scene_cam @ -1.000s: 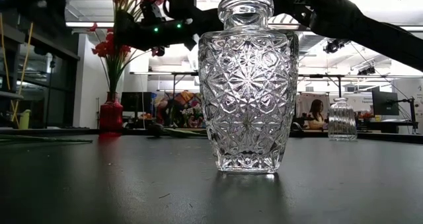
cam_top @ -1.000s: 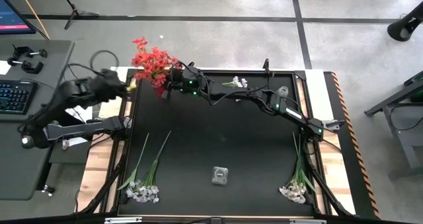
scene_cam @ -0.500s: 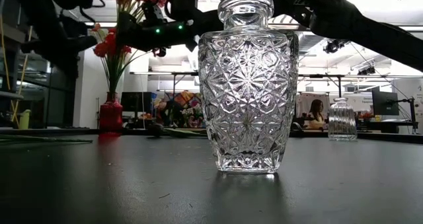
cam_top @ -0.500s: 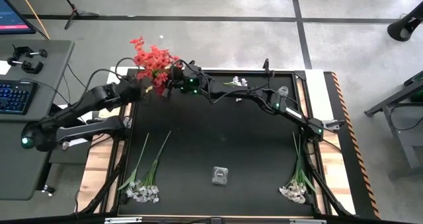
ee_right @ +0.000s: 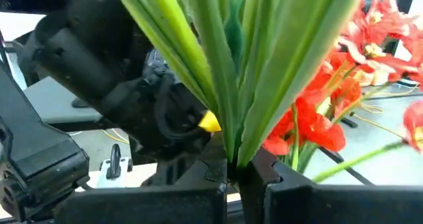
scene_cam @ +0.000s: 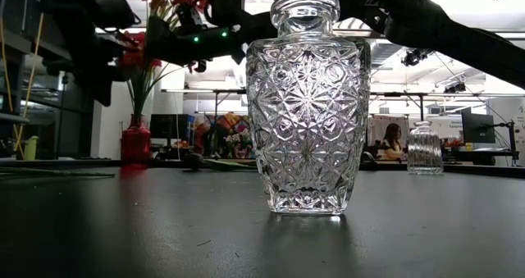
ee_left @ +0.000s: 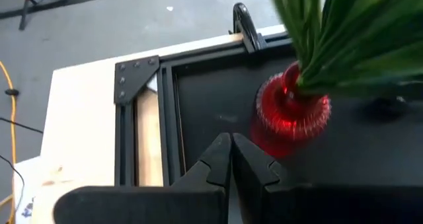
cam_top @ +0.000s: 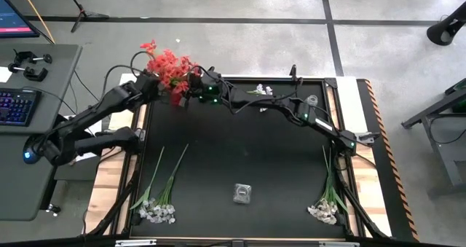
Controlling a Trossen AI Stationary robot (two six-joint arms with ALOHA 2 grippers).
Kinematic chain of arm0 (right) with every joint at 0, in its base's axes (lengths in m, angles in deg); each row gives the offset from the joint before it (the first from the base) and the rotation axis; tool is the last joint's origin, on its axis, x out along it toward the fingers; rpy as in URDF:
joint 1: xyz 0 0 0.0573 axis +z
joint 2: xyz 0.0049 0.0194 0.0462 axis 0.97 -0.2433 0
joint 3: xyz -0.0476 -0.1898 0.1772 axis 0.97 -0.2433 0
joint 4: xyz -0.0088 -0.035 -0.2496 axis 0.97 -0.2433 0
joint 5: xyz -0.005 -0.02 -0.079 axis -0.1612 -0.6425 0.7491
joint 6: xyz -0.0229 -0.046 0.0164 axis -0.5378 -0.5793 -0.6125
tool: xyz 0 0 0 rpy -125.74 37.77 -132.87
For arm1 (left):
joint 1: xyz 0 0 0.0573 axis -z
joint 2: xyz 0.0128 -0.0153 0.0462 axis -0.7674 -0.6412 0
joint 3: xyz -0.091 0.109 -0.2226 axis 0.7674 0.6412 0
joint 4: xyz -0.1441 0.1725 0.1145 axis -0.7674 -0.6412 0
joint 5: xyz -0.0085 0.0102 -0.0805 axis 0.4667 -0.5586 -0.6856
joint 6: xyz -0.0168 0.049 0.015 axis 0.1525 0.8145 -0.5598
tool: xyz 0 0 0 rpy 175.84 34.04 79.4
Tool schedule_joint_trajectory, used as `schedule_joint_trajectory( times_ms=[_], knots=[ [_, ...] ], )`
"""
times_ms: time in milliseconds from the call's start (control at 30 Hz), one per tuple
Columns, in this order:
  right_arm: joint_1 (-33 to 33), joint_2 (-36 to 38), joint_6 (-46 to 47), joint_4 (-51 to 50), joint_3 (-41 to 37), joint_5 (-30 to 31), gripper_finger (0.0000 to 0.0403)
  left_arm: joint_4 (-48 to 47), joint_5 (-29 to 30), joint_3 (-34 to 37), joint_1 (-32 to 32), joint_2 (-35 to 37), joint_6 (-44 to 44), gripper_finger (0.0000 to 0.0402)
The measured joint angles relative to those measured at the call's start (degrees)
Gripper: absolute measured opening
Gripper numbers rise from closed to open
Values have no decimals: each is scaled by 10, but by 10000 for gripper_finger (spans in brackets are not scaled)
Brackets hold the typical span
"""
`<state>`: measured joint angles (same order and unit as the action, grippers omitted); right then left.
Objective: Sort flowers into vase by color
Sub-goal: Put the orange flowers into the red vase
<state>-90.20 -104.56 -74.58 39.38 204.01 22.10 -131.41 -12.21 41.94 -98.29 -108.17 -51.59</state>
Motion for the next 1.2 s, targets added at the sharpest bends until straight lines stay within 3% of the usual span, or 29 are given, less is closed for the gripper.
schedule_joint_trajectory(
  times_ms=[133, 467, 900, 1200],
  knots=[
    [0, 2, 0, -4, 0, 1, 0, 40, 3, 0, -15, -40, 35, 0],
    [-5, 5, -2, -4, 0, 1, 0, 67, 71, 1, 3, -76, -28, 0],
    [-16, 5, 17, -2, 0, -28, 0, 275, 82, 116, 6, -65, -60, 0],
    [-16, 5, 17, -4, 0, -40, 0, 323, 106, 136, 11, -65, -44, 0]
  ],
)
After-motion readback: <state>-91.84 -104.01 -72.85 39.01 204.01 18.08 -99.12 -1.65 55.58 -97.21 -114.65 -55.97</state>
